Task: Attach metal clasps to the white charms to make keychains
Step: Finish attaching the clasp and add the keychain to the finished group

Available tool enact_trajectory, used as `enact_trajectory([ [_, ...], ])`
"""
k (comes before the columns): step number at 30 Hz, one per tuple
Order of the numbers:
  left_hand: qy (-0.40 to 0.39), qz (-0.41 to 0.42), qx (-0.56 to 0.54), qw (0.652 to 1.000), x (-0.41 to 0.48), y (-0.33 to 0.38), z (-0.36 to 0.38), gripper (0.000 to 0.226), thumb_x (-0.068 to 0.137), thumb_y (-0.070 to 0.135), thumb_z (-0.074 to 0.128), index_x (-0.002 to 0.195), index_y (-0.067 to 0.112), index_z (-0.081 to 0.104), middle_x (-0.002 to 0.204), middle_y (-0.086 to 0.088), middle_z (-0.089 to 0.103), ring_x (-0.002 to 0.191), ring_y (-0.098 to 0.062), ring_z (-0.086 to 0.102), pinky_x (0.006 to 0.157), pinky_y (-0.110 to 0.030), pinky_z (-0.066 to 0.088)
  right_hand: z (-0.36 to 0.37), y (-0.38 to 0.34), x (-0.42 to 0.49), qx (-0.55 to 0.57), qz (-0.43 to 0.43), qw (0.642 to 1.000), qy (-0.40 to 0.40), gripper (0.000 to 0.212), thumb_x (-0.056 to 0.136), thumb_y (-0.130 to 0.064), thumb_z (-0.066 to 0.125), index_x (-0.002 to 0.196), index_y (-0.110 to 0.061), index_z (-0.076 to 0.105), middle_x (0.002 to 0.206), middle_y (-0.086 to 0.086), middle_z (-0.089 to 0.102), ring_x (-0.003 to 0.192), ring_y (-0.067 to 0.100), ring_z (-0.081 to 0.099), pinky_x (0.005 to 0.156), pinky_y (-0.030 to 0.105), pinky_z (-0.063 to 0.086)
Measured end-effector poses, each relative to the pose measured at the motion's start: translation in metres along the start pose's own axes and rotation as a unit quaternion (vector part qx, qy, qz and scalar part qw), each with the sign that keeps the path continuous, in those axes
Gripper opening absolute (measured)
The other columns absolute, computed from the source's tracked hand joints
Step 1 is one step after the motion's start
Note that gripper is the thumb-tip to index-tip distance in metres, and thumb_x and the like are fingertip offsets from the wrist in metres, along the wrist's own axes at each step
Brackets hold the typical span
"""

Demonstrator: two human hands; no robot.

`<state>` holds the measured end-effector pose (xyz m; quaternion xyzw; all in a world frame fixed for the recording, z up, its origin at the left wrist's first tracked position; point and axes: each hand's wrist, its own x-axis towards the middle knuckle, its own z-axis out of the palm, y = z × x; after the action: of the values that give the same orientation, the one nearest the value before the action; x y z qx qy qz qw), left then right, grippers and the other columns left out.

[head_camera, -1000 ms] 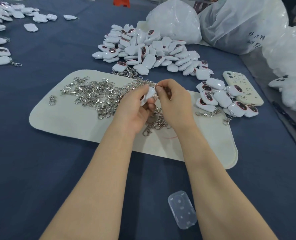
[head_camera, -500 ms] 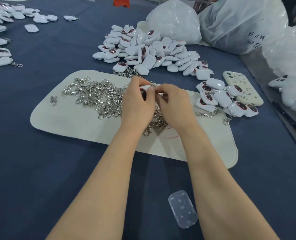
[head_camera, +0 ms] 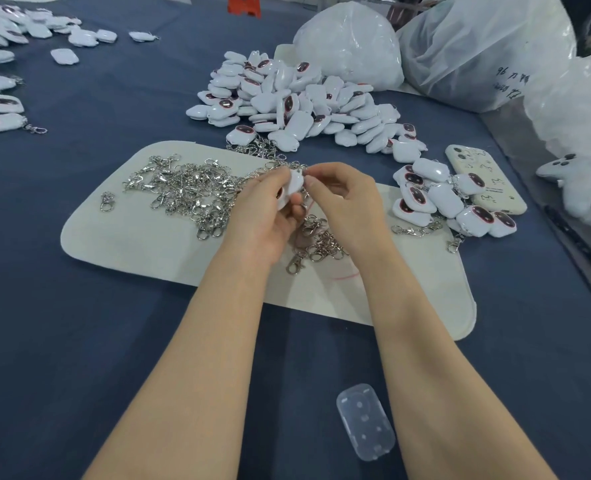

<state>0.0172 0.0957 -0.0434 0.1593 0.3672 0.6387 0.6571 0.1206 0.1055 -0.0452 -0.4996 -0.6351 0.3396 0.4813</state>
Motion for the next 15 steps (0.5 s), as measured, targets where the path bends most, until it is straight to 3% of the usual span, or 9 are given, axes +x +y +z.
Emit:
enact_trajectory([
  [3, -0.011, -0.005, -0.002, 1.000, -0.0013, 0.0001, 0.0014, 0.013, 0.097, 0.010, 0.047, 0.086, 0.008, 0.054, 0.061, -0.001, 0.055, 0.039, -0.004, 0.046, 0.040, -0.014, 0.037, 0.0021, -0.0010, -0.0005, 0.011, -0.006, 1.000, 0.017, 0.013, 0.088, -0.006, 0.061, 0.088, -0.019, 0.064, 0.081, -0.012, 0.065, 0.079, 0.004, 0.062, 0.078, 0.016, 0.049],
  [6, -0.013, -0.006, -0.001, 1.000, -0.0020, -0.0011, 0.0035, 0.012, 0.096, 0.009, 0.048, 0.086, 0.009, 0.053, 0.056, 0.001, 0.056, 0.038, -0.004, 0.046, 0.040, -0.015, 0.038, 0.0039, -0.0029, -0.0010, 0.045, -0.004, 0.998, 0.042, 0.016, 0.091, -0.008, 0.059, 0.084, -0.022, 0.061, 0.081, -0.009, 0.064, 0.082, 0.009, 0.061, 0.082, 0.025, 0.050],
  [10, -0.006, 0.013, 0.046, 0.999, -0.0020, -0.0027, 0.0041, 0.004, 0.096, 0.010, 0.049, 0.094, 0.010, 0.053, 0.055, 0.003, 0.057, 0.040, -0.003, 0.046, 0.040, -0.015, 0.039, 0.0071, -0.0046, -0.0025, 0.056, 0.004, 0.997, 0.053, 0.018, 0.093, -0.008, 0.055, 0.083, -0.023, 0.056, 0.079, -0.010, 0.060, 0.077, 0.005, 0.056, 0.077, 0.023, 0.048],
  [15, 0.039, 0.063, 0.130, 0.989, -0.0025, -0.0052, 0.0015, 0.011, 0.094, 0.011, 0.054, 0.085, 0.017, 0.053, 0.061, 0.000, 0.055, 0.039, -0.005, 0.047, 0.039, -0.016, 0.039, 0.0004, -0.0051, -0.0020, -0.053, -0.045, 0.997, 0.033, 0.009, 0.092, -0.008, 0.056, 0.090, -0.014, 0.061, 0.082, -0.008, 0.062, 0.077, 0.008, 0.056, 0.076, 0.019, 0.045],
])
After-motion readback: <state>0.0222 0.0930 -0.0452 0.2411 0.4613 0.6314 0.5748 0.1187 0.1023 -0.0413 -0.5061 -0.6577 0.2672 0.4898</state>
